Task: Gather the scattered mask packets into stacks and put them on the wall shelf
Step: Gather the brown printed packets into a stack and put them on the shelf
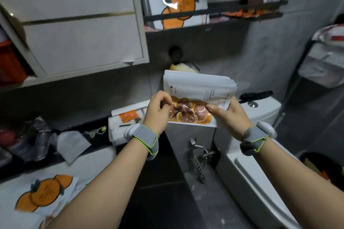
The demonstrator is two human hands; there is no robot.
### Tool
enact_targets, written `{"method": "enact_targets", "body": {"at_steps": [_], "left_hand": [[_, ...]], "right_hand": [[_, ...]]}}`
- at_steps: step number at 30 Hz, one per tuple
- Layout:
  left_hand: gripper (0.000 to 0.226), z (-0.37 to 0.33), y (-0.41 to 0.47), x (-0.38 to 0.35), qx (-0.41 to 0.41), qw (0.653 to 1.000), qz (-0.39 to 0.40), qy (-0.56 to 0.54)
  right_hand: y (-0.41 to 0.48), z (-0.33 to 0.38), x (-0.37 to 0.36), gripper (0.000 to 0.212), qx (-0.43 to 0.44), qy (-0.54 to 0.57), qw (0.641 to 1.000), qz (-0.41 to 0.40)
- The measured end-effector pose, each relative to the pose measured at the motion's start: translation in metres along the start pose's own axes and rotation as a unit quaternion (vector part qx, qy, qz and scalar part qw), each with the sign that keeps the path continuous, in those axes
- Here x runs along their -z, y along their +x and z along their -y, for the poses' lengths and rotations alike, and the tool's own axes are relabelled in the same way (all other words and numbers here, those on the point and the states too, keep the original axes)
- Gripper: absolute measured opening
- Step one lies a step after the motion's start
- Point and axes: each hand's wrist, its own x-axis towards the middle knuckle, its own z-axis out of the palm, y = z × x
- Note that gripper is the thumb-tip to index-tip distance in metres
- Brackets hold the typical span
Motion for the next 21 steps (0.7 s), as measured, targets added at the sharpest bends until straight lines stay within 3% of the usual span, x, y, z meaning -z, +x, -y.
{"method": "enact_targets", "body": {"at_steps": [6, 9, 15, 21], "left_hand": [[0.034, -0.055, 0.043, -0.061, -0.065, 0.997, -0.038, 0.013], [0.043, -0.079, 0.066, -0.083, -0.092, 0.994, -0.054, 0.023], [0.032, -0.133, 0.106, -0.108, -0.115, 0.99, -0.022, 0.072], [0.023, -0.175, 0.154, -0.114, -0.14, 0.981, -0.04, 0.129]], "right_hand": [[0.05, 0.045, 0.08, 0.051, 0.029, -0.035, 0.998, 0.054], [0.075, 0.063, 0.113, 0.058, 0.043, -0.066, 0.997, 0.019], [0.122, 0.103, 0.158, 0.046, 0.061, -0.019, 0.997, 0.034], [0.178, 0.139, 0.18, 0.054, 0.075, 0.013, 0.995, 0.062]]}}
